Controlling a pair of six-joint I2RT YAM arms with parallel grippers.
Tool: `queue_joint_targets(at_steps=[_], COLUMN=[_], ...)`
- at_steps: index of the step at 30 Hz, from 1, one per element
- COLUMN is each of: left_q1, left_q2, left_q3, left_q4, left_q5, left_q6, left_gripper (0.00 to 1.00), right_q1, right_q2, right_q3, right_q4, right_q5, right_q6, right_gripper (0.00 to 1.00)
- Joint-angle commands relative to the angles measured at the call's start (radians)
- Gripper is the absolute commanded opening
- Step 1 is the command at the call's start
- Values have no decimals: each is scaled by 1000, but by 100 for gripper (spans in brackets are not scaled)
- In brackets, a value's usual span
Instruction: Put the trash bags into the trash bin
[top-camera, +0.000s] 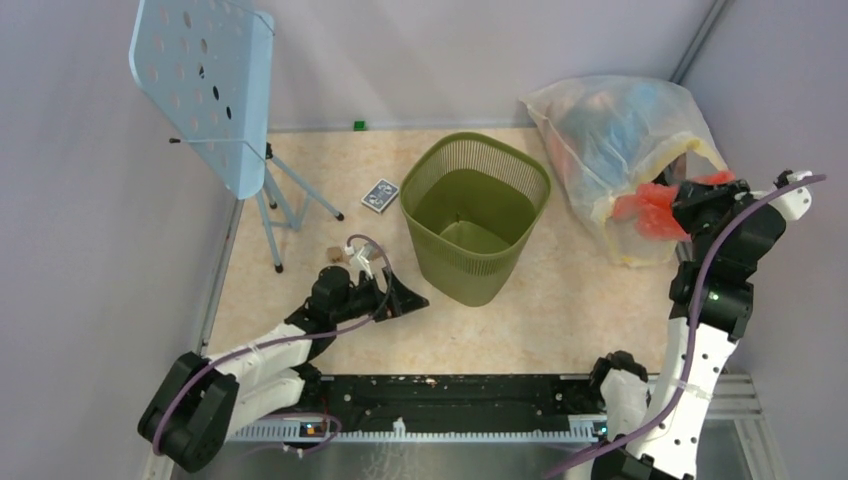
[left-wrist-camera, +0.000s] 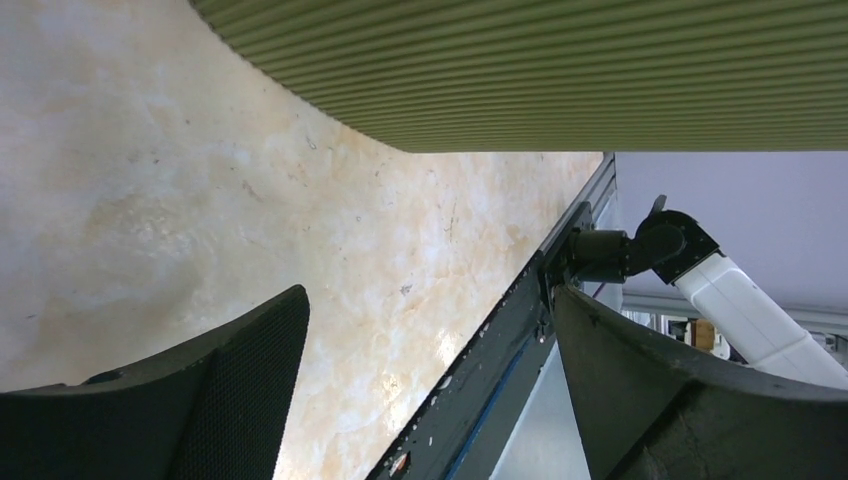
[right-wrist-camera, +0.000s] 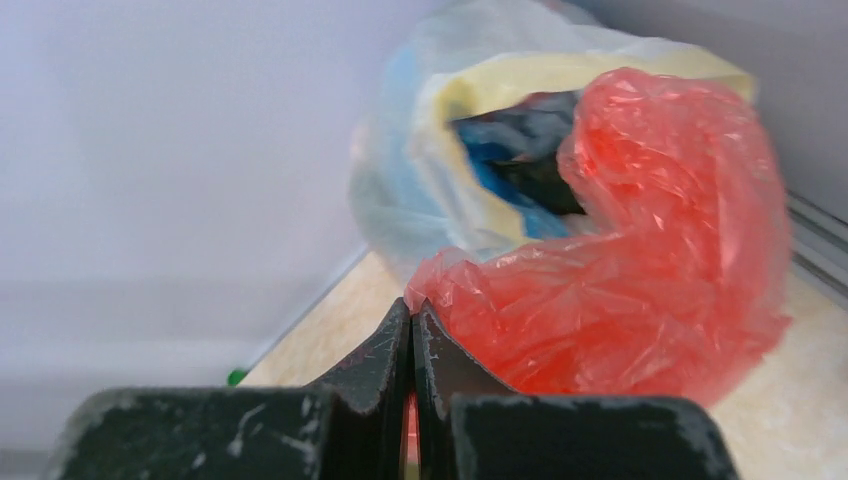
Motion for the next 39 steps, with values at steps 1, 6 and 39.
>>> queue_joint_targets(at_steps=[1,6,39], left_q1=[-78,-195,-183], left_q2=[75,214,705], left_q3=[22,43,589], left_q4=[121,293,223], left_q5=[-96,-186,-153], left_q6=[-54,-97,194], left_gripper=[95,96,99], right_q1=[10,62,386], right_q2=[-5,-21,-68], right_q3=[69,39,-413], right_q4=[-10,-18,115], right_q5=[-332,-430,-379], right_q6=[-70,-80,-67], right_gripper=[0,0,0])
